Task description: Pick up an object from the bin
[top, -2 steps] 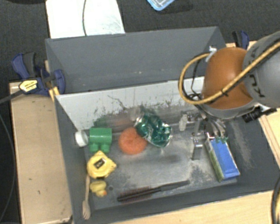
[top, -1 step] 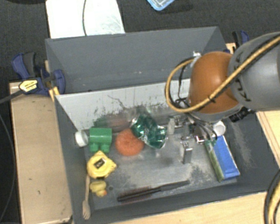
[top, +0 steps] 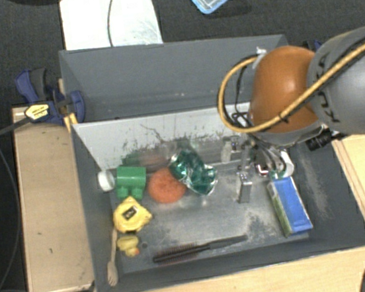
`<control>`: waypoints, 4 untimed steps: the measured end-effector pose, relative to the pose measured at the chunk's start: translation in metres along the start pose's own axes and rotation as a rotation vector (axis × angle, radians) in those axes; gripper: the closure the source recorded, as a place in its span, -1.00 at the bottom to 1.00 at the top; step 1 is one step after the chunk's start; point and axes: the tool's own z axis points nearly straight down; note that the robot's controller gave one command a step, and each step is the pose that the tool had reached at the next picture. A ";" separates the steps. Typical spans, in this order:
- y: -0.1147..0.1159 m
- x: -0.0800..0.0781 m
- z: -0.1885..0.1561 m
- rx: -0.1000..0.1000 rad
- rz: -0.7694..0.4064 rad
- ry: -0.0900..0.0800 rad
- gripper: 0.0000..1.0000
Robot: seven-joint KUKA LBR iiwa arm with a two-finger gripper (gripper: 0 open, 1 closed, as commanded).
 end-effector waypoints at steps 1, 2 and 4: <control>0.012 -0.009 -0.032 -0.002 -0.119 0.005 -1.00; 0.050 -0.015 0.020 -0.003 -0.056 -0.009 -1.00; 0.054 -0.014 0.075 -0.004 0.225 -0.003 -1.00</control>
Offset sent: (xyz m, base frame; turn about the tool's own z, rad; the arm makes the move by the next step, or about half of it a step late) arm 0.0188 0.0652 -0.0499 -0.0329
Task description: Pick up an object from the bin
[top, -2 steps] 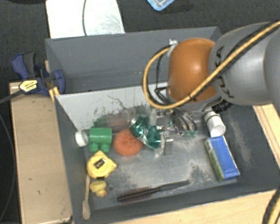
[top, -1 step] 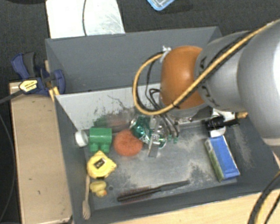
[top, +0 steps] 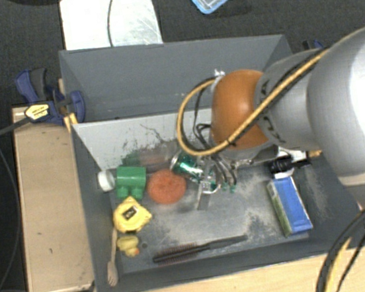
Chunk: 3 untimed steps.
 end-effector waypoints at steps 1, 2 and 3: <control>-0.017 0.012 0.004 -0.006 0.304 -0.009 1.00; -0.017 0.012 0.004 -0.006 0.302 -0.009 1.00; -0.028 0.011 -0.017 -0.005 0.322 -0.009 1.00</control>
Offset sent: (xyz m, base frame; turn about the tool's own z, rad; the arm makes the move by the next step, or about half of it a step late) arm 0.0000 0.0000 0.0000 0.0000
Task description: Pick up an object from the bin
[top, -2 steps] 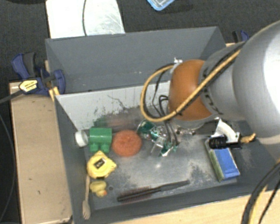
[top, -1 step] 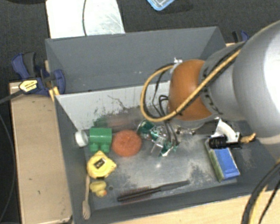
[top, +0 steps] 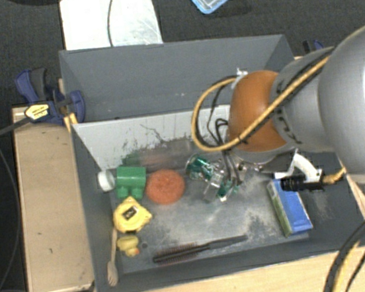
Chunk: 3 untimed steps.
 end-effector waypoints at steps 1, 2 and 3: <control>-0.003 -0.007 -0.011 -0.003 0.010 -0.004 1.00; -0.013 -0.013 -0.011 -0.001 0.044 -0.001 1.00; -0.002 -0.020 -0.011 -0.003 0.025 -0.004 1.00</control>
Offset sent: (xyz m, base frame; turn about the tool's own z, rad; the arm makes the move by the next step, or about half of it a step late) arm 0.0023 -0.0218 0.0116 0.0597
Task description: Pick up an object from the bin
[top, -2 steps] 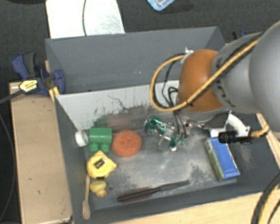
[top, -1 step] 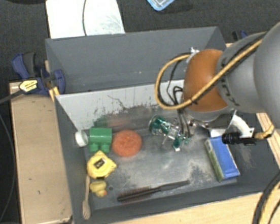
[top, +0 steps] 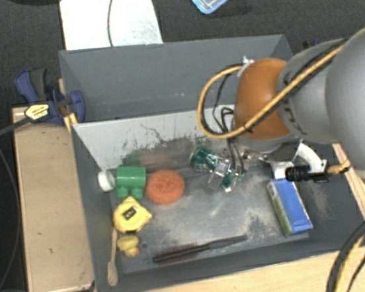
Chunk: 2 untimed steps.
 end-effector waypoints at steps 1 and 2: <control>-0.004 0.001 -0.007 0.001 0.012 0.002 1.00; -0.011 -0.012 0.008 -0.001 -0.124 0.000 1.00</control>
Offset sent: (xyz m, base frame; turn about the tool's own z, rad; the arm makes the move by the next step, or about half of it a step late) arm 0.0095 -0.0274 -0.0276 -0.2673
